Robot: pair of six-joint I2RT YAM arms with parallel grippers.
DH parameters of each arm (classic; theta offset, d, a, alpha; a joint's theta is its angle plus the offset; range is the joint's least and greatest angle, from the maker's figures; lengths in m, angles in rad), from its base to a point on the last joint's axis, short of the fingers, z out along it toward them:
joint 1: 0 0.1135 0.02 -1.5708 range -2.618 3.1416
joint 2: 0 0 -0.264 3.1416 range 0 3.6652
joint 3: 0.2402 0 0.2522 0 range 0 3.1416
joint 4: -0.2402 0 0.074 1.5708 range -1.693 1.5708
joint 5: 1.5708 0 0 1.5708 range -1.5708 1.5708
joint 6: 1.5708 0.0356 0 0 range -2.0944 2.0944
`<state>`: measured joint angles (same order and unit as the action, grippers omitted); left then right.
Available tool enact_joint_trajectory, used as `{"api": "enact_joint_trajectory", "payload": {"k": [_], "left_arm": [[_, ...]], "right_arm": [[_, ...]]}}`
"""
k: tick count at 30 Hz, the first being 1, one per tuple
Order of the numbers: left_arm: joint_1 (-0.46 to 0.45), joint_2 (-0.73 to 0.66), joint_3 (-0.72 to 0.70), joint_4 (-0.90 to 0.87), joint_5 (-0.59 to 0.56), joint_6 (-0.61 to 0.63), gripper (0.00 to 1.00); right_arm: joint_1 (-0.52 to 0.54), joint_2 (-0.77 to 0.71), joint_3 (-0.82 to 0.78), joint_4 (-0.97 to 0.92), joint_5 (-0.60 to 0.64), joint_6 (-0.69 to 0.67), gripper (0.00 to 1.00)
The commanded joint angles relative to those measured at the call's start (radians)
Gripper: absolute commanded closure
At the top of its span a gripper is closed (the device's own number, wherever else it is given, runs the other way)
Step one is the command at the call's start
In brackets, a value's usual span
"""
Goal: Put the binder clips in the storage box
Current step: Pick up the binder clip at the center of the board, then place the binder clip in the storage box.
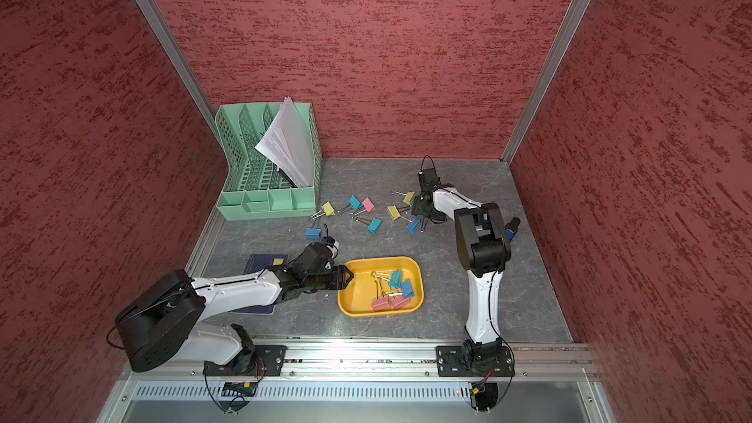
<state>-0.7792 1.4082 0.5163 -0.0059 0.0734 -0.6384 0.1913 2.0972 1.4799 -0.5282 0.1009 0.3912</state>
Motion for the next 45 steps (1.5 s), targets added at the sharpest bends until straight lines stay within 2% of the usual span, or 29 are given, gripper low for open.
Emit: {"api": "enact_joint_trajectory", "payload": {"k": [1, 7, 13, 17, 22, 28, 34, 38, 45], "left_arm": [[0.009, 0.037, -0.032, -0.1, -0.004, -0.001, 0.35], [0.011, 0.035, -0.034, -0.1, -0.005, 0.0, 0.35], [0.013, 0.043, -0.035, -0.088, 0.0, 0.0, 0.35], [0.014, 0.043, -0.039, -0.083, -0.001, -0.001, 0.35], [0.014, 0.052, -0.036, -0.073, 0.003, -0.002, 0.35], [0.012, 0.063, -0.027, -0.07, 0.005, 0.002, 0.35], [0.006, 0.055, -0.021, -0.074, 0.001, 0.003, 0.35], [0.002, 0.053, -0.018, -0.08, -0.004, 0.003, 0.35], [-0.003, 0.037, -0.015, -0.094, -0.008, 0.004, 0.35]], "right_arm": [[-0.013, 0.019, 0.03, -0.001, 0.002, 0.002, 0.35], [-0.013, -0.043, -0.01, 0.013, 0.015, -0.003, 0.5], [-0.011, -0.198, -0.03, -0.009, 0.006, -0.015, 0.52], [0.029, -0.351, -0.086, -0.04, -0.01, -0.032, 0.52], [0.178, -0.591, -0.259, -0.071, -0.047, -0.005, 0.52], [0.444, -0.787, -0.475, -0.05, -0.023, 0.179, 0.52], [0.644, -0.809, -0.581, -0.001, 0.034, 0.311, 0.52], [0.712, -0.761, -0.597, 0.007, 0.06, 0.342, 0.52], [0.743, -0.738, -0.641, 0.044, 0.099, 0.396, 0.52]]}}
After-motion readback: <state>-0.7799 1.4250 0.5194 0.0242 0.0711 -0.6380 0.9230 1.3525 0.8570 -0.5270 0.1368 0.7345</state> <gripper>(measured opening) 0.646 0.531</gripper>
